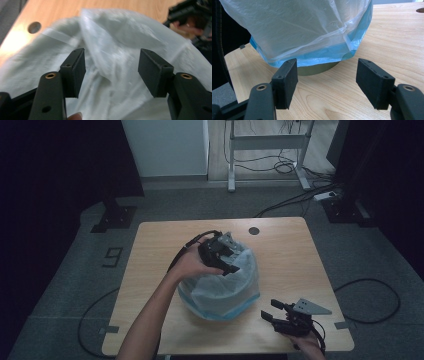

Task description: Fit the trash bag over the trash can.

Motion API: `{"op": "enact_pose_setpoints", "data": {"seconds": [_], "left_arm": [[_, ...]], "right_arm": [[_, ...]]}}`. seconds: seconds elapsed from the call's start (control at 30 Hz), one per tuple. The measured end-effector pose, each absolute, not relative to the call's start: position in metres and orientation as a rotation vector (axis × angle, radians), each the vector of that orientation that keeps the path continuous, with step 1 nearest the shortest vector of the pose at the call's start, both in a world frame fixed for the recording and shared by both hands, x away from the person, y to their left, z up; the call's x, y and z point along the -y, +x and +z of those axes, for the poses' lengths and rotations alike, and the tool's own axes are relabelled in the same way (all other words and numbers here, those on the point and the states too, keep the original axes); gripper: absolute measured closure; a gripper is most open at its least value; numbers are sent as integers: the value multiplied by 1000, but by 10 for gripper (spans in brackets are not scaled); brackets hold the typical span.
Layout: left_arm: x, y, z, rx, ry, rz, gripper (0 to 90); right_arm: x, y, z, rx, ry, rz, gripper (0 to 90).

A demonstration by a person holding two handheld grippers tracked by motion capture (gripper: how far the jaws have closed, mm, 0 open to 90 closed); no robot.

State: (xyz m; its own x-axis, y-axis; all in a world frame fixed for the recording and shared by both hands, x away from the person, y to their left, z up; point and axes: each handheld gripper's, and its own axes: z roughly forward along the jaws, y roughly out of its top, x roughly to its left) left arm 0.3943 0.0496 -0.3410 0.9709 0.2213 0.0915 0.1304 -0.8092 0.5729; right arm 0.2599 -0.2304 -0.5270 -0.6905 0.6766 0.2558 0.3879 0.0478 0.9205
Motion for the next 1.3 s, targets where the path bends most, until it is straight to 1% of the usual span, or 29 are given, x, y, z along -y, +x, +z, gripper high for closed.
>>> {"op": "enact_pose_setpoints", "data": {"seconds": [0.1, 0.33, 0.53, 0.63, 0.77, 0.83, 0.87, 0.9, 1.0, 1.13, 1.3], "left_arm": [[-48, 390, -343, -226, 2539, 200, 387], [-37, 380, -356, -172, 2644, 205, 390], [-37, 378, -358, -159, 2656, 202, 384], [-44, 377, -353, -174, 2624, 218, 375], [-69, 376, -336, -232, 2546, 245, 369], [-72, 375, -334, -241, 2536, 247, 364], [-83, 374, -330, -262, 2522, 252, 364], [-83, 374, -330, -262, 2522, 252, 364], [-102, 369, -328, -300, 2523, 249, 365], [-117, 365, -330, -330, 2522, 236, 366], [-125, 362, -335, -352, 2543, 207, 378]], "right_arm": [[230, 260, -527, -2081, 1088, 1689, 332], [230, 260, -529, -2087, 1089, 1684, 332], [230, 261, -529, -2094, 1088, 1680, 332], [230, 261, -530, -2094, 1089, 1680, 331], [231, 261, -530, -2091, 1096, 1680, 331], [231, 261, -530, -2091, 1096, 1680, 331], [231, 262, -530, -2091, 1094, 1677, 331], [231, 262, -530, -2092, 1093, 1676, 331], [230, 262, -530, -2094, 1093, 1673, 331], [229, 262, -531, -2104, 1089, 1664, 329], [231, 264, -530, -2101, 1094, 1661, 328]]}}
